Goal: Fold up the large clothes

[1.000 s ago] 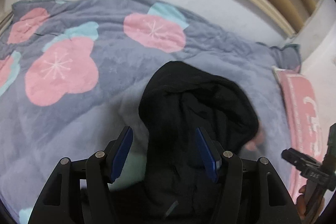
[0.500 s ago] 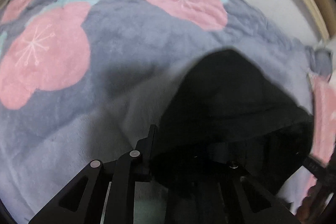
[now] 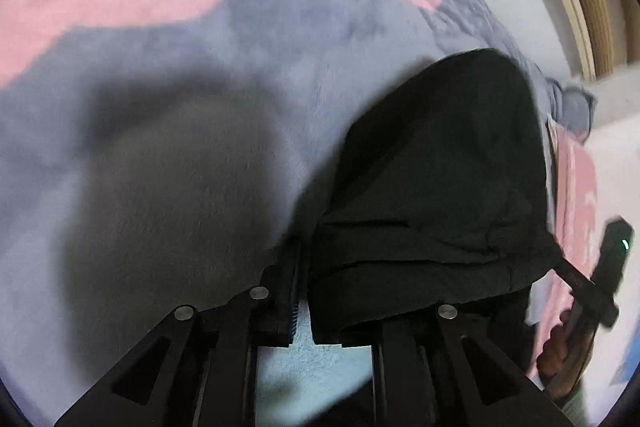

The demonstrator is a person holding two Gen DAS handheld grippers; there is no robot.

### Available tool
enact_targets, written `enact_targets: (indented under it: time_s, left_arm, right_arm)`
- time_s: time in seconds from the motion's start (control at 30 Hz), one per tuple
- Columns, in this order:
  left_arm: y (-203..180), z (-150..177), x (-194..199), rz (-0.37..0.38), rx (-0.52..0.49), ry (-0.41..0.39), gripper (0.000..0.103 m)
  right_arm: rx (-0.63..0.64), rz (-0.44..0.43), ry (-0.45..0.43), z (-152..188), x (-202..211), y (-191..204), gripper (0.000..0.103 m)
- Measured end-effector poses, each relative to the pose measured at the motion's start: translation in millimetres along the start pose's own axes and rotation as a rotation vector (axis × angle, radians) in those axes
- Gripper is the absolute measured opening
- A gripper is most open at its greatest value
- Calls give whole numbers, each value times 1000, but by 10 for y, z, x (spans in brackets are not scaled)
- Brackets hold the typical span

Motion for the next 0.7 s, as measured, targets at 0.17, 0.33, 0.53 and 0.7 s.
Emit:
enact_targets:
  time_s: [0.17,0.33,0.53,0.7]
  left_arm:
    - [41,1,50,58,3,-7,20]
    - [-181,178,452,-53,-132,-81,45]
    - [-426,484,949,-81,-277,-108,49]
    - [-689,513,1150,-148,-354,-155,50]
  right_arm:
    - [-38,-78,21,15,-89,-152,26]
    - [46,10,13,128,249,-159,53]
    - [186,-12,5,337,815,-110,61]
    - [213,7,-42,339,1097,-84,72]
Point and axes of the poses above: each gripper's, at about its wrist camera, not at the fingertips, and x roughly against the way its jaws point, y to its left, z to its underside, the point moved 1 cm from there along -x, roughly the way its jaws point, and after that the axes turned 6 degrees about y, right-handed, at the moved point
